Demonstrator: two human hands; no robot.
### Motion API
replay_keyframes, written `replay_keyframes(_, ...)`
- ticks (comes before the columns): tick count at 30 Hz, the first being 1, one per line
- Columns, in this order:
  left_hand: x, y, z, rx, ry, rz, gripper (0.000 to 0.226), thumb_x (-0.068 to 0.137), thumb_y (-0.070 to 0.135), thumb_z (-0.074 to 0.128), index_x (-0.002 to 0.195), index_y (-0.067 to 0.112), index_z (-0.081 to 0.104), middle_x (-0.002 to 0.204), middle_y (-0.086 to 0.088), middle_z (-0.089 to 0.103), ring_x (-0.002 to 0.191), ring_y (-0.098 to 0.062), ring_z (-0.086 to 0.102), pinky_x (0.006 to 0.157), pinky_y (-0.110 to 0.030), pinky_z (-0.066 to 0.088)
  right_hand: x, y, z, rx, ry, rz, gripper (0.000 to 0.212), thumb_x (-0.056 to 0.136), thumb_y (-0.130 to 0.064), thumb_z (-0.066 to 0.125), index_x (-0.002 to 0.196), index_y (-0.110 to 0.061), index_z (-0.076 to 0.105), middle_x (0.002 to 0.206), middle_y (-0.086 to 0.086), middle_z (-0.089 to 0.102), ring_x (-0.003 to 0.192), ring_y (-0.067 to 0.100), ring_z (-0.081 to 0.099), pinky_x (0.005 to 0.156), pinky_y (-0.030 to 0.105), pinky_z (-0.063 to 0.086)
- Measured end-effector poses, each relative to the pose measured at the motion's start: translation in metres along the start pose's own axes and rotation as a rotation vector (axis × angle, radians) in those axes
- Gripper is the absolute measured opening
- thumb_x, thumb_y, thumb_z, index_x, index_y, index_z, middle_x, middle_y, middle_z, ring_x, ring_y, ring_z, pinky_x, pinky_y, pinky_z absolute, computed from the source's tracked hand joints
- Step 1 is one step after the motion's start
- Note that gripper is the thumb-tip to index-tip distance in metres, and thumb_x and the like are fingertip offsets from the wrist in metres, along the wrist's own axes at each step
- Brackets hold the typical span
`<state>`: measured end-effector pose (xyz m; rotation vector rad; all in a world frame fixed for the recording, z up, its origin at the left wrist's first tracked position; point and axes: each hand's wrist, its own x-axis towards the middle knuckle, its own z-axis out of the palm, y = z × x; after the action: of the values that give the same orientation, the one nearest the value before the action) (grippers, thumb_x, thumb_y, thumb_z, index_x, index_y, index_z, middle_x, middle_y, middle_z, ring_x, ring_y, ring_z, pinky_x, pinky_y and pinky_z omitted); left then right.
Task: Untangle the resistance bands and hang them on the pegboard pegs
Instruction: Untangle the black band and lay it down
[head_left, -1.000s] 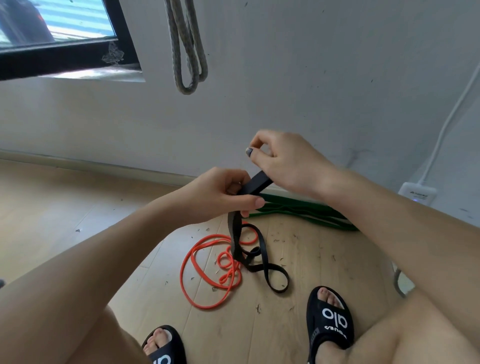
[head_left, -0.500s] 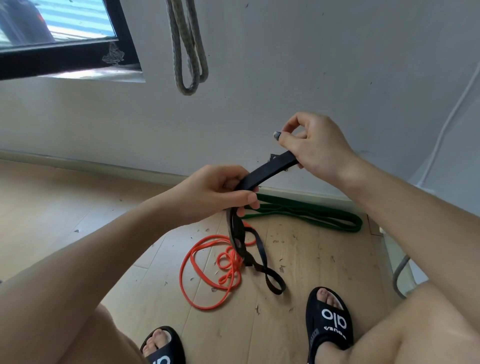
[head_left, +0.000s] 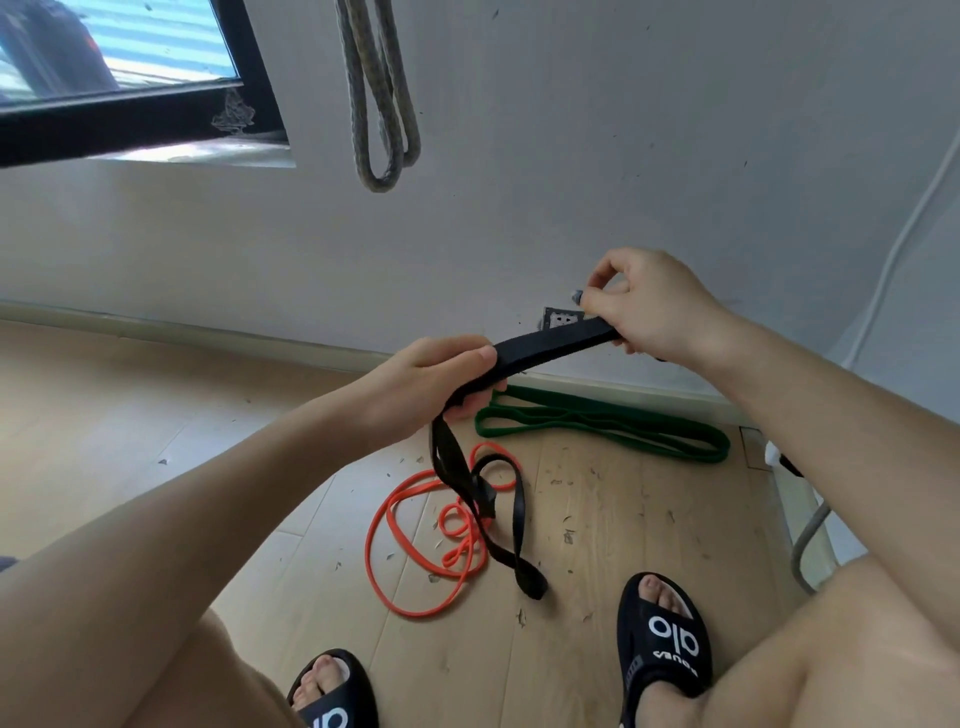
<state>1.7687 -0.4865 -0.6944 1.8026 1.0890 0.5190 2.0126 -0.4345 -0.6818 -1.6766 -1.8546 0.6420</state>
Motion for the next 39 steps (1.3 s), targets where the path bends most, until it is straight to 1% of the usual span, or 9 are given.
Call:
replay_keyframes(3,0.002,0.005,0.004,-0.063,-0.013,0.01,0.032,0.112,0.018,0.03,0.093,0.008,0.053,0.071,0.0,0.046,0.062,-0.01,0.041,0.064,-0.018,0.039,0.001,0.007,0.009,-0.094,-0.144,0.007,0.008,0.102,-0.019,0.053,0.097,-0.02,0.06,0.085,0.003,0.071,0.062,0.016,0.069,0.055,0.026,0.043)
replay_keyframes(8,0.007,0.006,0.012,-0.052,-0.022,-0.045,0.029,0.112,0.023,0.035,0.1,0.008,0.057,0.077,0.005,0.056,0.071,-0.013,0.048,0.068,-0.02,0.042,-0.008,-0.018,0.022,-0.044,-0.117,-0.113,0.021,0.108,-0.027,0.041,0.109,-0.025,0.061,0.098,-0.005,0.073,0.095,0.016,0.065,0.084,0.034,0.051)
replay_keyframes(12,0.011,0.004,0.015,-0.181,0.006,-0.069,0.03,0.111,0.022,0.037,0.111,0.009,0.063,0.091,-0.006,0.056,0.078,-0.013,0.053,0.079,-0.03,0.045,-0.022,-0.037,0.039,0.009,-0.24,-0.219,0.033,0.11,-0.038,0.036,0.095,-0.022,0.061,0.088,-0.001,0.068,0.083,0.018,0.061,0.079,0.04,0.049)
replay_keyframes(17,0.013,0.0,0.013,-0.243,0.003,-0.089,0.039,0.111,0.025,0.035,0.123,-0.004,0.059,0.082,-0.002,0.055,0.075,-0.017,0.048,0.086,-0.042,0.042,-0.023,-0.035,0.048,0.152,-0.3,-0.171,0.05,0.108,-0.05,0.035,0.09,-0.01,0.058,0.074,0.006,0.062,0.064,0.018,0.06,0.072,0.047,0.053)
replay_keyframes(21,0.013,-0.004,0.009,-0.288,0.005,-0.124,0.038,0.111,0.031,0.034,0.106,0.008,0.064,0.081,0.0,0.062,0.078,-0.016,0.059,0.091,-0.04,0.049,-0.02,-0.04,0.038,0.234,-0.197,-0.202,0.019,0.104,-0.038,0.056,0.097,-0.021,0.061,0.058,-0.002,0.059,0.048,0.014,0.055,0.055,0.039,0.051)
replay_keyframes(26,0.009,-0.009,0.005,-0.115,-0.059,-0.105,0.044,0.111,0.038,0.027,0.101,0.011,0.06,0.078,0.003,0.062,0.079,-0.015,0.061,0.088,-0.029,0.051,-0.01,-0.04,0.01,0.419,0.042,-0.093,0.012,0.098,-0.028,0.065,0.092,-0.019,0.06,0.063,0.0,0.052,0.043,0.014,0.047,0.049,0.031,0.042)
replay_keyframes(32,0.011,-0.003,0.005,-0.183,0.056,-0.025,0.036,0.111,0.031,0.036,0.089,0.008,0.053,0.064,0.002,0.04,0.055,-0.013,0.033,0.057,-0.023,0.034,-0.008,-0.014,-0.001,0.045,-0.067,-0.016,0.017,0.103,-0.029,0.055,0.098,-0.016,0.064,0.07,0.002,0.068,0.059,0.015,0.061,0.061,0.029,0.049)
replay_keyframes(37,0.012,0.013,0.016,-0.146,0.041,0.091,0.036,0.11,0.03,0.041,0.085,0.012,0.058,0.063,-0.002,0.045,0.054,-0.017,0.035,0.056,-0.027,0.034,-0.012,-0.025,0.021,0.365,-0.258,0.001,0.041,0.108,-0.034,0.038,0.096,-0.011,0.07,0.092,0.011,0.074,0.09,0.021,0.067,0.088,0.034,0.048)
replay_keyframes(39,0.013,0.016,0.02,-0.151,0.039,0.096,0.037,0.11,0.029,0.043,0.081,0.014,0.06,0.061,-0.002,0.046,0.053,-0.016,0.036,0.056,-0.028,0.034,-0.017,-0.032,0.034,0.395,-0.331,-0.067,0.045,0.107,-0.04,0.038,0.087,-0.013,0.068,0.08,0.004,0.071,0.083,0.02,0.066,0.085,0.038,0.049)
